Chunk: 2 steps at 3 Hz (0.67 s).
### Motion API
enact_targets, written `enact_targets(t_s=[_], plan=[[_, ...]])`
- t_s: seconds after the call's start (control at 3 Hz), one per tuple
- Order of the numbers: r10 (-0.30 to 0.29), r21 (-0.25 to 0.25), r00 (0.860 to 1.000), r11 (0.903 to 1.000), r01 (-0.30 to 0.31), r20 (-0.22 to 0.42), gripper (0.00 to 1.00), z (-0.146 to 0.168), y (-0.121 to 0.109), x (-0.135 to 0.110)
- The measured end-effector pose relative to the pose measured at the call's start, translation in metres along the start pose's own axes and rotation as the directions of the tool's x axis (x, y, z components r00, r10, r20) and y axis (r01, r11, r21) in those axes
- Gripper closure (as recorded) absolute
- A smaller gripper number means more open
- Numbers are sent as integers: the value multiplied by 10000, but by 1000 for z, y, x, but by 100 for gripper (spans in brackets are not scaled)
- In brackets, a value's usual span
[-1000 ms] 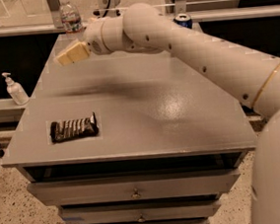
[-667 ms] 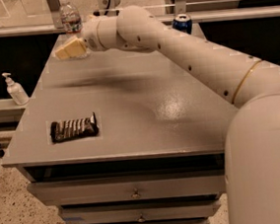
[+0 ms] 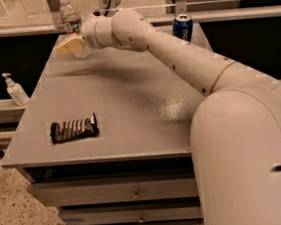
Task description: Move water bottle near rxbar chocolate
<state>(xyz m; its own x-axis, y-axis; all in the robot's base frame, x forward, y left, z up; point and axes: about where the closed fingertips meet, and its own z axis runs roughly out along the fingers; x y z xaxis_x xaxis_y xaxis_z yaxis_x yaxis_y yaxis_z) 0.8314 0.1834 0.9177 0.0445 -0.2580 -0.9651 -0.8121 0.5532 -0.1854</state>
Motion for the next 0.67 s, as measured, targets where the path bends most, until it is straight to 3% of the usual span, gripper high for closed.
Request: enact_targets(t_s=[0.33, 0.67], plan=[[481, 85, 9985, 9988, -484, 250, 18, 13, -12, 2], [1008, -13, 9939, 9949, -1009, 444, 42, 16, -13, 3]])
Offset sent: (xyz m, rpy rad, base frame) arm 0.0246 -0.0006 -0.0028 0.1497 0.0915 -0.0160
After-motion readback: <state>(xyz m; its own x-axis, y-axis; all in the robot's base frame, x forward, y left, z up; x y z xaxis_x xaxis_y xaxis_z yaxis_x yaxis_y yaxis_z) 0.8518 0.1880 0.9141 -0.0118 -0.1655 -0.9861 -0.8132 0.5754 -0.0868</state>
